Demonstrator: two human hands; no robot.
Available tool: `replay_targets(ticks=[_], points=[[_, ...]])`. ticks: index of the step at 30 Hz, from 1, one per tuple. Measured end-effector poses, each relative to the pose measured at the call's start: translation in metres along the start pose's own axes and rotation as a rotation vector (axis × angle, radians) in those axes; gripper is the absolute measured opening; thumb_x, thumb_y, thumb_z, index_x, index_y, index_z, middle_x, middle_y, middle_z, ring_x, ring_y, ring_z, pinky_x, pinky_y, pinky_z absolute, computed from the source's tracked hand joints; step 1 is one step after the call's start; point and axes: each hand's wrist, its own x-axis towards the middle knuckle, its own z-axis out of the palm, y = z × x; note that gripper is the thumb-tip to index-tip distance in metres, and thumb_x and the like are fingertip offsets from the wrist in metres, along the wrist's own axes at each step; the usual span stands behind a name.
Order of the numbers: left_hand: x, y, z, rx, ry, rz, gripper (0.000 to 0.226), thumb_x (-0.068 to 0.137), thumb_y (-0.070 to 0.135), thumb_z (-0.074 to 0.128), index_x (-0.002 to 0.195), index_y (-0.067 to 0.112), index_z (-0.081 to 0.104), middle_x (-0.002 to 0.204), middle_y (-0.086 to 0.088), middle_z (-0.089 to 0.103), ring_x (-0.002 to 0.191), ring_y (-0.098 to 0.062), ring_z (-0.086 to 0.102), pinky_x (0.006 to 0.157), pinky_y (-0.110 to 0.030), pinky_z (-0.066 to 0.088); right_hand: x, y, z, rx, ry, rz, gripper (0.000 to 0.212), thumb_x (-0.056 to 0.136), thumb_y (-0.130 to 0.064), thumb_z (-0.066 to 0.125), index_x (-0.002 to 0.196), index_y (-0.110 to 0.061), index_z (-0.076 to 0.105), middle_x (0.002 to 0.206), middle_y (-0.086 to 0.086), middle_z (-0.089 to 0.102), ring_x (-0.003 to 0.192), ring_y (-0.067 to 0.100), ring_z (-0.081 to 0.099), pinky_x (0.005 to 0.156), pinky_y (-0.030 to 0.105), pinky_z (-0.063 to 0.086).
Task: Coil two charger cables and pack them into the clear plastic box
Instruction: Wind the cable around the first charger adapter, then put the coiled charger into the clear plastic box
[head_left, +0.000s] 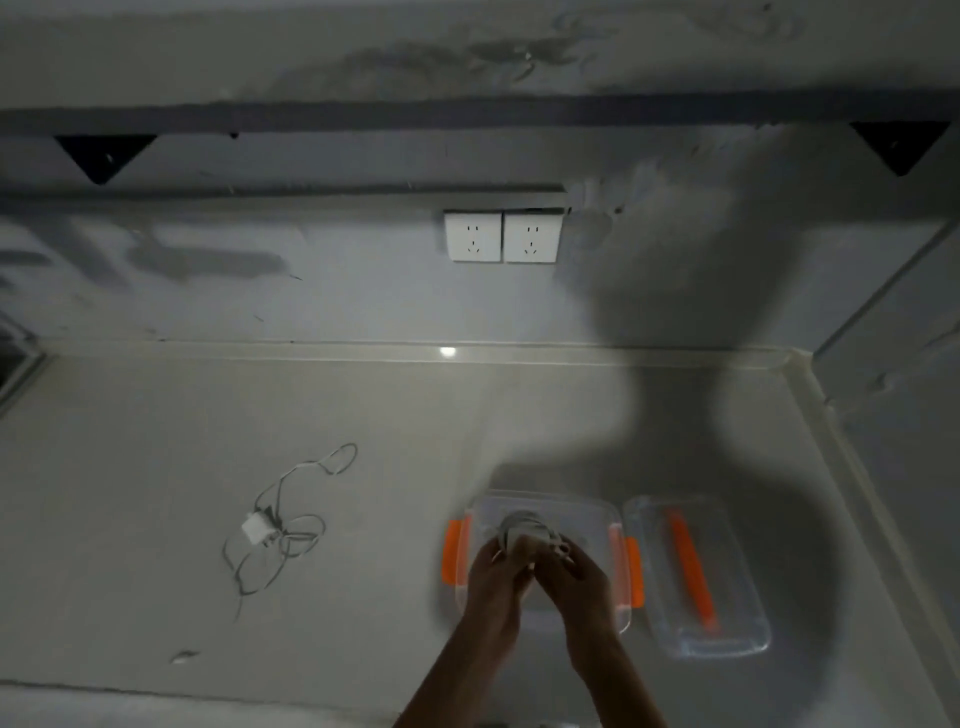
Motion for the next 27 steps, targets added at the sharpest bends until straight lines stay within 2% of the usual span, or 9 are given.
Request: replay_targets(ticks=[5,7,9,10,12,17,20,23,27], points=[[0.04,-0.021,0.003,-0.179,0.191,-0.143,0.02,0.087,0.005,0.062,0.103,-0.007,0.065,0.105,-0.027,0.064,0.092,-0.03,0.066,0.074,-0.032,0.059,0.042,0.011,0.007,-0.09,-0.018,0.093,0.009,0.082,-0.008,0.071,0.09,-0.008,0.074,0.087,0.015,0.075,0.084,0.027,0.072,0.078,0.04,0.058],[0.05,-0.026,0.003,-0.193,0.255,-0.227,0.011,0.091,0.013,0.061,0.094,0.004,0.065,0.099,-0.017,0.064,0.088,-0.023,0.064,0.075,-0.029,0.057,0.052,0.021,0.013,-0.052,0.004,0.194,0.008,0.081,-0.005,0.071,0.088,0.0,0.072,0.088,0.022,0.073,0.081,0.03,0.068,0.081,0.044,0.056],[0.061,-0.035,-0.001,-0.174,0.339,-0.294,0.016,0.084,0.024,0.07,0.085,0.01,0.063,0.091,-0.011,0.066,0.079,-0.019,0.064,0.072,-0.029,0.056,0.059,0.035,0.019,-0.052,0.052,0.277,0.01,0.08,-0.003,0.07,0.086,0.005,0.071,0.082,0.023,0.07,0.078,0.029,0.064,0.077,0.042,0.055],[0.067,-0.039,-0.006,-0.199,0.382,-0.302,0.022,0.079,0.022,0.076,0.084,0.005,0.064,0.092,-0.016,0.068,0.076,-0.023,0.066,0.069,-0.032,0.057,0.062,0.043,0.022,-0.059,0.065,0.301,0.01,0.08,-0.003,0.07,0.085,0.006,0.071,0.08,0.023,0.069,0.077,0.028,0.063,0.073,0.04,0.054],[0.078,-0.046,-0.015,-0.246,0.438,-0.319,0.021,0.084,0.01,0.071,0.095,-0.007,0.063,0.101,-0.025,0.066,0.08,-0.03,0.066,0.068,-0.036,0.059,0.066,0.053,0.029,-0.082,0.075,0.323,0.009,0.079,-0.006,0.07,0.082,0.002,0.072,0.08,0.023,0.071,0.074,0.026,0.065,0.069,0.038,0.055],[0.093,-0.054,-0.022,-0.218,0.464,-0.357,0.017,0.091,0.005,0.061,0.103,-0.007,0.062,0.087,-0.017,0.067,0.076,-0.026,0.065,0.059,-0.031,0.055,0.078,0.06,0.041,-0.171,0.14,0.309,0.006,0.078,-0.004,0.072,0.078,0.002,0.072,0.08,0.024,0.073,0.07,0.024,0.067,0.062,0.033,0.055],[0.097,-0.056,-0.022,-0.193,0.452,-0.354,0.018,0.091,0.005,0.061,0.103,-0.008,0.063,0.085,-0.016,0.067,0.076,-0.025,0.065,0.061,-0.031,0.053,0.082,0.066,0.044,-0.215,0.184,0.308,0.004,0.076,-0.005,0.074,0.075,-0.001,0.073,0.076,0.021,0.074,0.075,0.033,0.071,0.066,0.041,0.058],[0.096,-0.054,-0.02,-0.184,0.442,-0.37,0.02,0.092,0.005,0.057,0.106,-0.008,0.063,0.087,-0.017,0.068,0.078,-0.027,0.066,0.062,-0.032,0.053,0.086,0.07,0.044,-0.27,0.204,0.343,0.01,0.071,-0.013,0.079,0.076,-0.006,0.074,0.075,0.015,0.075,0.077,0.031,0.073,0.07,0.044,0.06],[0.096,-0.045,-0.018,-0.157,0.442,-0.401,0.021,0.091,0.003,0.057,0.108,-0.009,0.061,0.083,-0.015,0.066,0.076,-0.025,0.064,0.059,-0.029,0.054,0.091,0.074,0.044,-0.275,0.203,0.333,0.026,0.064,-0.017,0.081,0.081,-0.001,0.071,0.075,0.015,0.074,0.073,0.027,0.073,0.055,0.029,0.057]])
